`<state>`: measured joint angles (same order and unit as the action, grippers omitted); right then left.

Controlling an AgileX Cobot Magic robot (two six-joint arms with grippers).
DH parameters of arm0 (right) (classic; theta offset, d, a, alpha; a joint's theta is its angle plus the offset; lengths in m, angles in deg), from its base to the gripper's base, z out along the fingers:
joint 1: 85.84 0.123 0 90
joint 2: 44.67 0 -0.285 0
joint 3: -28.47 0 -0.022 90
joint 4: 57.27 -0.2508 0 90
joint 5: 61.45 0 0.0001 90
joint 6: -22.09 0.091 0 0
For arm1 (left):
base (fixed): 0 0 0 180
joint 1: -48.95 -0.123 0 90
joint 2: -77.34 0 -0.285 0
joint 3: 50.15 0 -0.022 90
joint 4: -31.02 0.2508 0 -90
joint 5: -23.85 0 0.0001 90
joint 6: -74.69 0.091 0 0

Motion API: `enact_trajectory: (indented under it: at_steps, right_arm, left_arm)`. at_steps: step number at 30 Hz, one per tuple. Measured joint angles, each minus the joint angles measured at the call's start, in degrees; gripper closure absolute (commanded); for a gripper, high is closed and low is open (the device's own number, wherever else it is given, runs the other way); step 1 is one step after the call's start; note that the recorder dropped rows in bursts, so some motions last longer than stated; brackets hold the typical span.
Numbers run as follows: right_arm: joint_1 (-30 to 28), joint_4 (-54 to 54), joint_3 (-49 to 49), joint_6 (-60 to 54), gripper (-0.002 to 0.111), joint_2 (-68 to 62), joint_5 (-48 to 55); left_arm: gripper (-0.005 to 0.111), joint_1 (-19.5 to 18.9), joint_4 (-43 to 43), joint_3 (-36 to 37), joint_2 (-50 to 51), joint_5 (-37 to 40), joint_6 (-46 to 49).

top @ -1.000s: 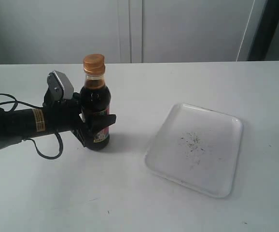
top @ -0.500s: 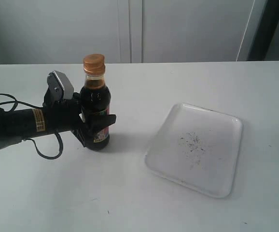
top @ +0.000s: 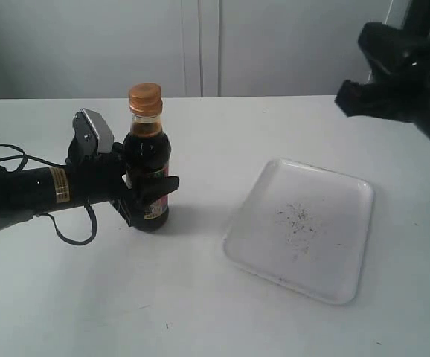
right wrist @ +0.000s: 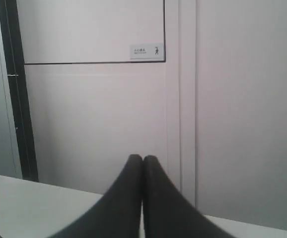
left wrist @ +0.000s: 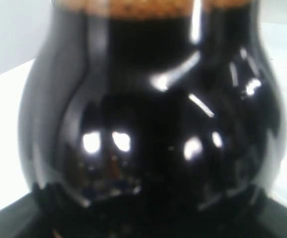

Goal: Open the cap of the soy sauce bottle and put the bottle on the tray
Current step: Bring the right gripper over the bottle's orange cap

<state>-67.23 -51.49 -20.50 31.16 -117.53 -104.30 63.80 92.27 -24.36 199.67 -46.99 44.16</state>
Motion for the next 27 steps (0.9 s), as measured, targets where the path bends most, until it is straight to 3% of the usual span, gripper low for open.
enact_trajectory:
  at_steps: [13, 19, 27]
  right_arm:
    - [15.1, -17.4, 0.5, -24.6, 0.108, -15.4, -10.4]
    - [20.0, -21.9, 3.7, -34.3, 0.108, -20.4, -10.1]
    - [24.5, -28.8, 11.9, -50.2, 0.108, -25.6, -2.1]
  left_arm:
    - [0.107, 0.0, 0.0, 0.0, 0.0, 0.0, 0.1]
    - [0.107, 0.0, 0.0, 0.0, 0.0, 0.0, 0.1]
    - [0.107, 0.0, 0.0, 0.0, 0.0, 0.0, 0.1]
